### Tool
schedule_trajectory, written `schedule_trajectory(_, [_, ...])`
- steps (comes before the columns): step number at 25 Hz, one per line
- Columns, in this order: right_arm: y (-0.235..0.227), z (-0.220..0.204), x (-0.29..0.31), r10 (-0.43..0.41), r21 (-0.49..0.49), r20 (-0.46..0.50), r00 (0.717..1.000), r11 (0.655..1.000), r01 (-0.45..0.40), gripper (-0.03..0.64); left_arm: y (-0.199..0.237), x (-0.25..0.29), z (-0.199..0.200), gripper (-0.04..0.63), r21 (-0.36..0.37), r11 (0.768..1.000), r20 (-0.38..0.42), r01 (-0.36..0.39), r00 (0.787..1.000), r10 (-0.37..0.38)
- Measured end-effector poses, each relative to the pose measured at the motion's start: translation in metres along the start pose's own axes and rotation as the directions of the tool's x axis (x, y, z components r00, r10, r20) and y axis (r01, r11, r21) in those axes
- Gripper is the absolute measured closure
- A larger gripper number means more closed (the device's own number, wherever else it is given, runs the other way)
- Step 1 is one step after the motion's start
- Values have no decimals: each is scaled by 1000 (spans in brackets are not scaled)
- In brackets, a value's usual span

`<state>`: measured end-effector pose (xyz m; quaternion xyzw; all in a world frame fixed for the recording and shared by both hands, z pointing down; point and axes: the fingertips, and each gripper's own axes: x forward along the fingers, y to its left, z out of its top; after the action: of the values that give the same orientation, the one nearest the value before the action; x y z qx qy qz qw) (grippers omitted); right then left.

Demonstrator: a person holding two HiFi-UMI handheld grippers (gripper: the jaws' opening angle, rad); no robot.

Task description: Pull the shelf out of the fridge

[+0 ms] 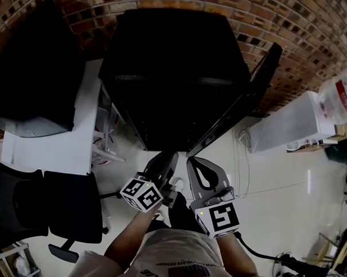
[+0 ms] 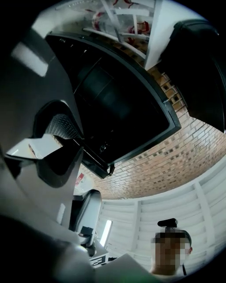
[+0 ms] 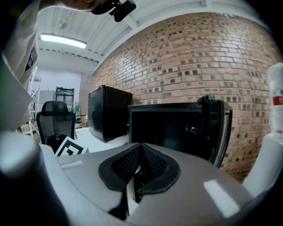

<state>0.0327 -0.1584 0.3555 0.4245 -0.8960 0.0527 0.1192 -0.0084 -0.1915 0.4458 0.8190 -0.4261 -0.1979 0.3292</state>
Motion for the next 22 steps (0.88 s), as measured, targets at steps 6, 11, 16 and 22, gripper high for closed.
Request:
schedule_trajectory(6, [-7,-10,5,5,-6,-23,1000,1000,-5,612,46,16,-14,540,-148,989,52,-14,998,22])
schedule_trajectory(11, [-14,-19,7,2,8,-49,999,1000,-2,612,88,31,-25,512,-262,965,106,-10,994,39])
schedule_trajectory(16, [-26,-22,15,8,-40,-80,997,999,-11,612,131,51,-28,489,-333,943,158,-15,985,71])
schedule_trajectory(22, [-34,-20,33,24,-85,-104,994,996,-33,612,181,65,-44,462,-416,908,176,-42,976,126])
